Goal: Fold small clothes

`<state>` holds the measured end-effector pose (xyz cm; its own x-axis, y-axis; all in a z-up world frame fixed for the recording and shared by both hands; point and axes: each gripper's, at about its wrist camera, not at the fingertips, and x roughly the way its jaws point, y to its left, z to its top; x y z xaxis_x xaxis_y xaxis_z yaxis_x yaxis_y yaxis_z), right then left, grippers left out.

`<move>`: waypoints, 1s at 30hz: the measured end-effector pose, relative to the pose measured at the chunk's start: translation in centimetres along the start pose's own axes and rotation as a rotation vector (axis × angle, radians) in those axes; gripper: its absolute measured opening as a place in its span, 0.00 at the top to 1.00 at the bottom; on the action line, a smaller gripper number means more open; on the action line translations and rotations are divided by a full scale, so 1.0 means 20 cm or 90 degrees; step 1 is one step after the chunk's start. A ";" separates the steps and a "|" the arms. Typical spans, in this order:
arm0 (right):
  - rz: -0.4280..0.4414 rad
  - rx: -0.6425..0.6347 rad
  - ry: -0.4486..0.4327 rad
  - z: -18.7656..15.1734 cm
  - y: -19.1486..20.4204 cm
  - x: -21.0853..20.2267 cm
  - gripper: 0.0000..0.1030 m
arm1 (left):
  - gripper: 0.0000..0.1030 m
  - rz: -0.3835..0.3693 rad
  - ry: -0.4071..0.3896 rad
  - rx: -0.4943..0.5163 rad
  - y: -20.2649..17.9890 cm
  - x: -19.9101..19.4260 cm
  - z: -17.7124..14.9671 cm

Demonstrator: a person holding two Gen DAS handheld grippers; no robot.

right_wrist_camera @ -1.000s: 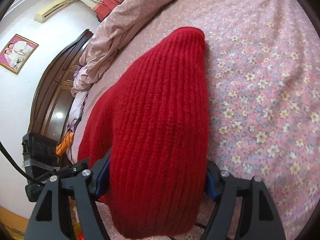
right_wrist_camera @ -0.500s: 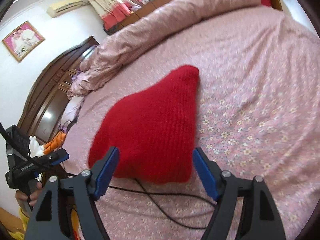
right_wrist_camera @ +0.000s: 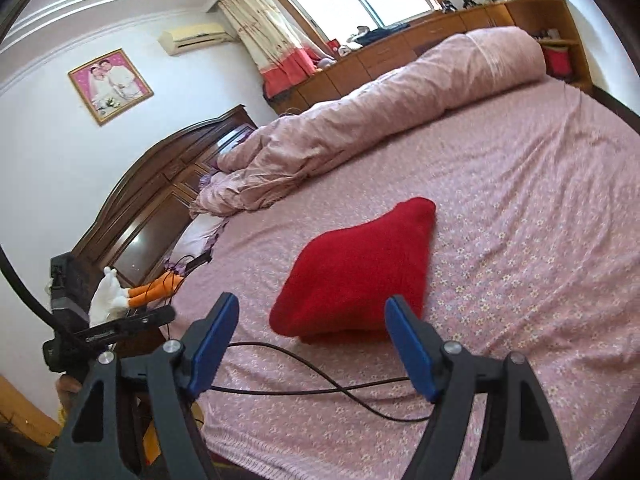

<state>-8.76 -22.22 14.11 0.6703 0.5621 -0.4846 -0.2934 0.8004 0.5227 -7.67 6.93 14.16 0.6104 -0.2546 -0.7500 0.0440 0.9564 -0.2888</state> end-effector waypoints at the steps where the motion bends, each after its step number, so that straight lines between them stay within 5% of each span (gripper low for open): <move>1: -0.001 -0.003 0.001 -0.01 0.01 -0.01 0.23 | 0.51 -0.001 0.003 0.002 -0.01 0.02 -0.01; 12: -0.226 -0.094 0.031 -0.16 -0.01 0.31 0.23 | 0.51 0.088 0.046 0.031 -0.13 0.50 -0.09; 30: -0.244 -0.043 0.103 -0.30 -0.13 0.51 0.23 | 0.51 0.144 0.151 0.021 -0.11 0.79 -0.25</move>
<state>-5.37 -17.35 3.61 0.6257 0.2416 -0.7417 -0.0915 0.9670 0.2379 -2.08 0.12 -0.02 0.4071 -0.0577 -0.9116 -0.0444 0.9956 -0.0828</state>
